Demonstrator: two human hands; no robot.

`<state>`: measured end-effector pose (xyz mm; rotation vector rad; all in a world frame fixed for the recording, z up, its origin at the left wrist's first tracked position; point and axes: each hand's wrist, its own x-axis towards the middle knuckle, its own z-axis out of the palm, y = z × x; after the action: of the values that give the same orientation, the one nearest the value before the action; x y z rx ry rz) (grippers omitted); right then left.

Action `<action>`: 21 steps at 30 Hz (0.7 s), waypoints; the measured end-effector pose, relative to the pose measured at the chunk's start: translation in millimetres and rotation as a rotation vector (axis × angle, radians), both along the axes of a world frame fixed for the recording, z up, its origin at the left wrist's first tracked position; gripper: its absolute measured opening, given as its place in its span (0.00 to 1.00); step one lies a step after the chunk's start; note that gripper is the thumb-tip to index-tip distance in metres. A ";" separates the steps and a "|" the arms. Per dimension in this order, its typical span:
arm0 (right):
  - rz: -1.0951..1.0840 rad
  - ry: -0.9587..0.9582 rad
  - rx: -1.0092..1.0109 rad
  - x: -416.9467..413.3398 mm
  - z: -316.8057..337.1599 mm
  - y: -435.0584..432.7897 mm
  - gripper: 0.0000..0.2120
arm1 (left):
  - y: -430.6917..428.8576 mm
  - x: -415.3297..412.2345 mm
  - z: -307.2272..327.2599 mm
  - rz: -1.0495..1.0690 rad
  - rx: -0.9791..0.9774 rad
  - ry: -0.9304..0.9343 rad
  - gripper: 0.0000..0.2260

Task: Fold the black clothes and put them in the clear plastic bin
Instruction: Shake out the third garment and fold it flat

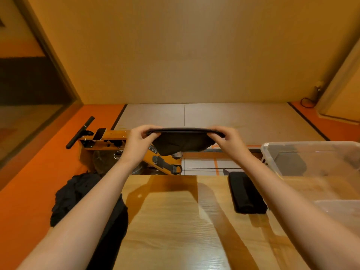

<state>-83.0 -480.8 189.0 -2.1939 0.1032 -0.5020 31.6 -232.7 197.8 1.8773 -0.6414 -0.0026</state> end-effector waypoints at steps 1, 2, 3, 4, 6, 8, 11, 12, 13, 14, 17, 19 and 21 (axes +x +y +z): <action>0.012 0.030 -0.028 -8.1 -11.7 4.1 0.12 | 6.1 -8.3 -14.7 0.006 0.011 0.005 0.11; 0.022 0.067 -0.076 -17.6 -26.8 8.5 0.13 | 12.2 -18.4 -31.9 0.016 0.032 0.017 0.12; 0.034 0.115 -0.140 -28.7 -44.7 12.9 0.13 | 18.1 -29.3 -51.7 0.022 0.057 0.047 0.13; 0.050 0.171 -0.217 -40.9 -64.1 18.0 0.13 | 24.0 -41.2 -73.0 0.021 0.094 0.093 0.13; 0.097 0.275 -0.364 -66.5 -110.7 30.0 0.13 | 36.5 -65.6 -119.3 -0.003 0.216 0.189 0.13; 0.154 0.420 -0.438 -93.7 -157.3 44.4 0.14 | 50.8 -90.5 -164.0 -0.053 0.370 0.258 0.12; 0.185 0.602 -0.451 -134.8 -203.4 64.7 0.17 | 71.4 -126.7 -212.0 -0.142 0.525 0.288 0.11; 0.196 0.614 -0.450 -145.4 -212.3 69.0 0.17 | 77.2 -136.3 -222.6 -0.173 0.548 0.292 0.11; 0.207 0.628 -0.457 -154.2 -218.9 72.3 0.17 | 81.7 -144.4 -230.4 -0.197 0.559 0.300 0.11; 0.208 0.629 -0.460 -161.2 -224.1 74.6 0.17 | 85.5 -150.3 -236.3 -0.210 0.562 0.314 0.11; 0.157 0.606 -0.431 -177.9 -236.0 79.2 0.19 | 92.9 -162.3 -246.7 -0.226 0.573 0.322 0.11; 0.135 0.593 -0.407 -188.9 -239.1 82.0 0.18 | 96.3 -170.3 -245.7 -0.264 0.604 0.280 0.11; 0.122 0.602 -0.406 -199.9 -237.5 85.2 0.18 | 100.1 -179.1 -240.4 -0.308 0.628 0.238 0.11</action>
<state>-282.8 -395.6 -48.6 -2.6663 0.2007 0.2431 -147.4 -132.5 -42.5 2.2999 -0.8171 -0.6861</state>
